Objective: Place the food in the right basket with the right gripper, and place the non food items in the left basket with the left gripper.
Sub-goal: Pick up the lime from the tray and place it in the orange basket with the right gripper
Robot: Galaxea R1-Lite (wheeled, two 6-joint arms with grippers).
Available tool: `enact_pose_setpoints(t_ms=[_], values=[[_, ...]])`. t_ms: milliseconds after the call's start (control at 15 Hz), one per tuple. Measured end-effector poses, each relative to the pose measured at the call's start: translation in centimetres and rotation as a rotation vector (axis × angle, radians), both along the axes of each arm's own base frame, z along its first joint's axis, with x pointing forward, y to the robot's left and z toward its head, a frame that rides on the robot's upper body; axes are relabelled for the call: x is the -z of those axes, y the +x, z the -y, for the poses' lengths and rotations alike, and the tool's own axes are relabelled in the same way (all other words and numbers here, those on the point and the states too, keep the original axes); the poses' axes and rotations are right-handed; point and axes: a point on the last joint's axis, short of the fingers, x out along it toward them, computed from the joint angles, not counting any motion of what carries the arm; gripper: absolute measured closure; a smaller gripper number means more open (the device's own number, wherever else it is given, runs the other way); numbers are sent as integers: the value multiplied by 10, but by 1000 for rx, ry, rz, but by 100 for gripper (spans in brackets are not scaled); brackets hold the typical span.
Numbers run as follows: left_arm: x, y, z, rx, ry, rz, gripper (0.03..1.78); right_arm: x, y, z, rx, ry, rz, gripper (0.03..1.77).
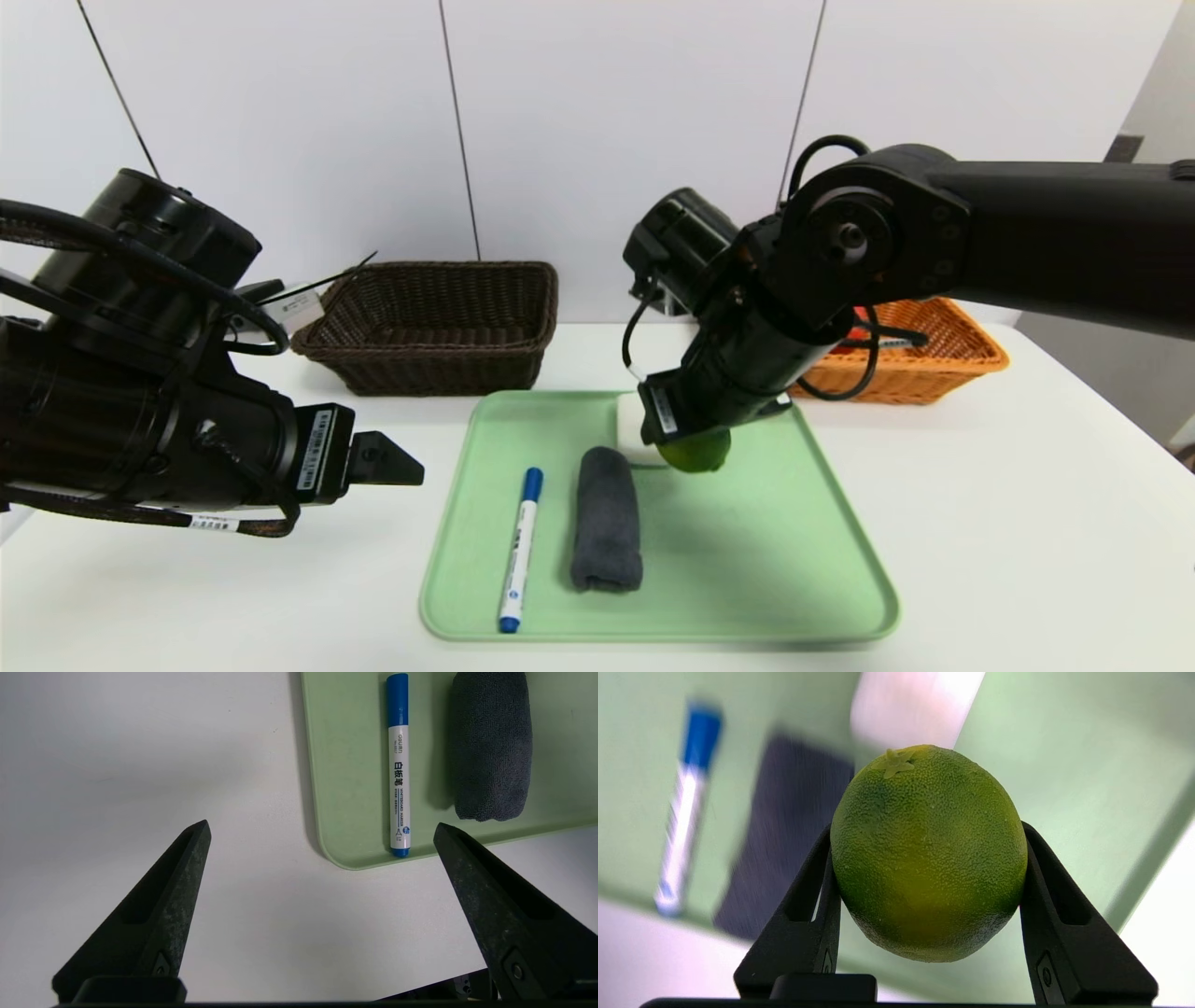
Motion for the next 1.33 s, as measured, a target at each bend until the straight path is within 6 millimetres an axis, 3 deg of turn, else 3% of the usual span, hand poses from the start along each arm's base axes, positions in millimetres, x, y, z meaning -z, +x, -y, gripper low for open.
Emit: enact_pose_setpoints(t_ms=[200,600,933,1333], values=[[0,0,0,1,0,1,12,-18,25,20,113,76,165,76],[0,-1,0,3,-1,0,12,-32,77,86,351,198,310,77],[-1,-2,-1,4,-2,6,12,-20,101,118,452,201,308,77],[-1,-1,0,5,-3,8,12,6,125,129,499,185,291,77]])
